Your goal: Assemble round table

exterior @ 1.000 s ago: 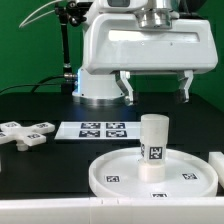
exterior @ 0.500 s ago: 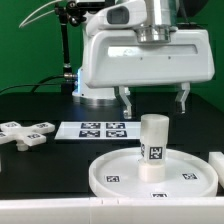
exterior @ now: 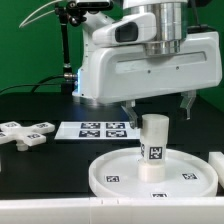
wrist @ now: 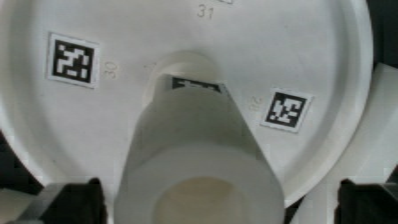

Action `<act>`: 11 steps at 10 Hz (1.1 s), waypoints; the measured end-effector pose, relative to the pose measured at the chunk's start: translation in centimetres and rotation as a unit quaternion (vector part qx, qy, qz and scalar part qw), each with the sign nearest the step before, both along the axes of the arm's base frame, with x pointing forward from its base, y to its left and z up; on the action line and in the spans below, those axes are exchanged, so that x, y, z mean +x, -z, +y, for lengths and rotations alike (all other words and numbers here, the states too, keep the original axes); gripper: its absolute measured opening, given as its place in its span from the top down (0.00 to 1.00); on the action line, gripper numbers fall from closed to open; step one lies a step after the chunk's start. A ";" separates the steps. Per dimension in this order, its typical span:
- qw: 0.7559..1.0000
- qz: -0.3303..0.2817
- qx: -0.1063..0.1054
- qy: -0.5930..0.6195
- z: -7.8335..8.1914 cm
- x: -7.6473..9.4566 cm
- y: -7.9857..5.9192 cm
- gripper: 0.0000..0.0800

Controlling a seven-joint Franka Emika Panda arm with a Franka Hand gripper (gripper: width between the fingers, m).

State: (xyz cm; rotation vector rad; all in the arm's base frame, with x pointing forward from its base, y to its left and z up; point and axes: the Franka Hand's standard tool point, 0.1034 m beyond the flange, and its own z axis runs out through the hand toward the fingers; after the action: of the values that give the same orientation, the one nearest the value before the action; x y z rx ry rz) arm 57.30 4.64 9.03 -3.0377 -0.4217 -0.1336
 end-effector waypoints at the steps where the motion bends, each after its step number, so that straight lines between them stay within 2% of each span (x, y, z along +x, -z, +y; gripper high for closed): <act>1: 1.000 0.001 0.000 0.002 -0.3 -0.1 0.2 0.19; 3: 1.000 0.002 -0.002 0.004 -1.0 -0.1 0.2 0.19; 5: 1.000 0.002 -0.002 0.003 -0.7 -0.1 0.2 0.19; 6: 1.000 0.002 -0.002 0.001 -0.5 -0.1 0.2 0.31; 7: 1.000 0.002 -0.002 0.001 -0.5 -0.1 0.3 0.49; 11: 1.000 0.004 0.001 0.025 -0.5 -0.1 0.3 0.49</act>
Offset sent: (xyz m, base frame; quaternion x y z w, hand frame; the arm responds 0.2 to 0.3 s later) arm -0.0009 -0.0087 0.0018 0.0022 -0.0020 -0.0058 1.0000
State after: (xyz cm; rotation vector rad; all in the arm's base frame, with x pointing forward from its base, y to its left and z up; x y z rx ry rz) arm 57.20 4.12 8.76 -3.0472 -0.3437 -0.1240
